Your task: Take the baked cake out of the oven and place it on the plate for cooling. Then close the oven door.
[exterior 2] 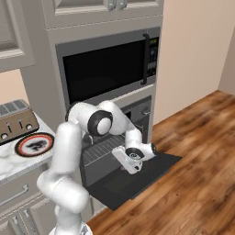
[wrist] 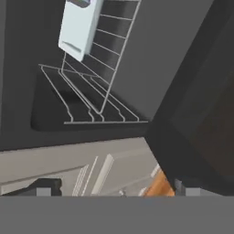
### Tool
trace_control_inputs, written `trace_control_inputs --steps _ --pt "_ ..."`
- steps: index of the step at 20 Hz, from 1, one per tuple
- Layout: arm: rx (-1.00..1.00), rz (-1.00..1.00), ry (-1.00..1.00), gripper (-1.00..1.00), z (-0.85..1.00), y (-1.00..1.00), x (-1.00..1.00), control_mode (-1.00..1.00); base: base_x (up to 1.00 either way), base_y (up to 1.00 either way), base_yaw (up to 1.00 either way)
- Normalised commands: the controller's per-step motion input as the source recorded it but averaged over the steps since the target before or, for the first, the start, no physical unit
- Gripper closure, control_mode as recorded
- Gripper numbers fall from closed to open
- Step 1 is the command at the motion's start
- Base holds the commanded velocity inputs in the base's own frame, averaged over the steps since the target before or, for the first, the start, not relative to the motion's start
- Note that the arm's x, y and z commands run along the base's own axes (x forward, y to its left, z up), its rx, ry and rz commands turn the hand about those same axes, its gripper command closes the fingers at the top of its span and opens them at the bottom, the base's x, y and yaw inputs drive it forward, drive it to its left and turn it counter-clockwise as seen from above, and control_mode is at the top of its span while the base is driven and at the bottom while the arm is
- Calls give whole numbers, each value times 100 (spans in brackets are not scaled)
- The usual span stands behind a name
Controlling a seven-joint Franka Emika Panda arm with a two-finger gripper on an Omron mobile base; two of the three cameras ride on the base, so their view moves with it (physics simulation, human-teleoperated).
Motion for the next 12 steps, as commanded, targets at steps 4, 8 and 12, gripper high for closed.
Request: trace_control_inputs --steps 4,8,12 --pt "33 0 0 -100 -65 28 79 -100 0 0 0" --pt "31 0 0 -100 -37 10 95 -100 0 0 0" --pt "18 -1 0 -100 -36 29 97 -100 0 0 0"
